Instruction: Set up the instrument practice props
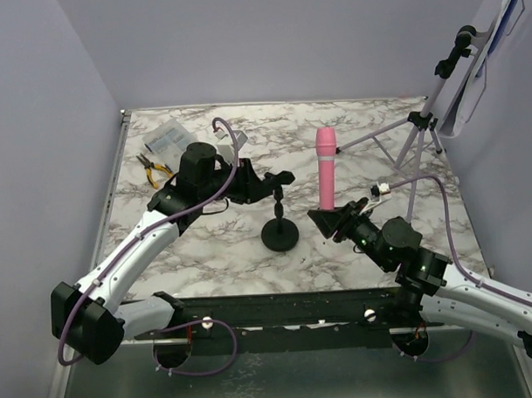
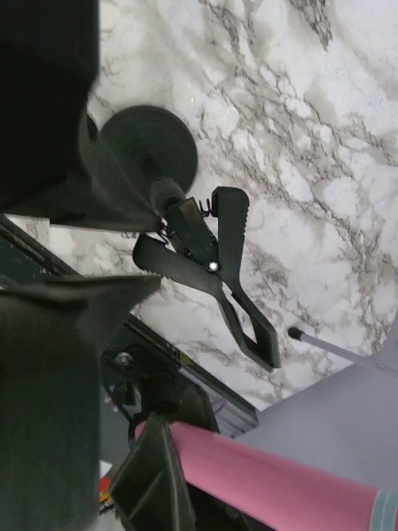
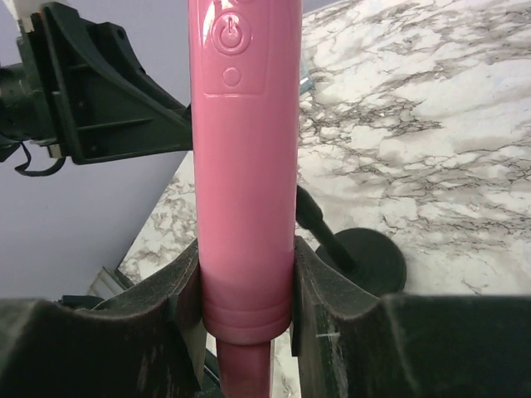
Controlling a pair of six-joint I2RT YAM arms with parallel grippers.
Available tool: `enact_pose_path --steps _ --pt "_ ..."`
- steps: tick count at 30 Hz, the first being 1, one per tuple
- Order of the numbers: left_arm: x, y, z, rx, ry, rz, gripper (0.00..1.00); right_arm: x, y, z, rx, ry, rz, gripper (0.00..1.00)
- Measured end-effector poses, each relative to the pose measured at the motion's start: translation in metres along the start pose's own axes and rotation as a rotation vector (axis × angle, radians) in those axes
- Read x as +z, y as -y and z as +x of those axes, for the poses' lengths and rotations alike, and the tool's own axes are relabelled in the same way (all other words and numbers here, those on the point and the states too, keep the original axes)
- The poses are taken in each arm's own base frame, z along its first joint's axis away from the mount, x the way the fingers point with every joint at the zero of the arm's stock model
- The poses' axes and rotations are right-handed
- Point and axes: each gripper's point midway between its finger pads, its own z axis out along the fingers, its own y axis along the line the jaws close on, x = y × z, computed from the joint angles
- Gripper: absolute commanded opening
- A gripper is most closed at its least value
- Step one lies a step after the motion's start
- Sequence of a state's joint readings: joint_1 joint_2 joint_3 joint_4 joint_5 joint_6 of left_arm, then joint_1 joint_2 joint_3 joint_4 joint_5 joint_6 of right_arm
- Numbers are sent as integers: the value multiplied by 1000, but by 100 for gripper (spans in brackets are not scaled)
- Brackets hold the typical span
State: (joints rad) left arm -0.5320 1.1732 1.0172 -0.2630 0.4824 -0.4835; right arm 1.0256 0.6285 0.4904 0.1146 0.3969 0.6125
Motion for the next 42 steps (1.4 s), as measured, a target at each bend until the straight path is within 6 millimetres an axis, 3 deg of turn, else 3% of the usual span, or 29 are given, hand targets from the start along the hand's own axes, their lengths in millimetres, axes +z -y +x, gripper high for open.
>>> enact_pose_path --steps 5,10,13,22,31,38,42 --pt "-9 20 3 -32 -11 84 83 0 0 0 7 0 -1 0" --pt "-16 31 8 7 -36 141 96 -3 0 -1 11 9 -6 0" --pt "-21 31 10 71 -60 138 97 -4 -1 -4 15 18 -13 0" --pt "-28 25 -14 332 22 91 99 -6 -2 -2 13 12 -26 0" --pt "-24 13 18 753 24 231 99 -3 -1 9 -72 -29 -43 0" --pt "-11 -8 10 821 7 332 98 -12 -8 -3 -70 2 -84 0" --pt "-4 -6 11 843 -4 410 97 -16 -11 -11 -63 25 -99 0"
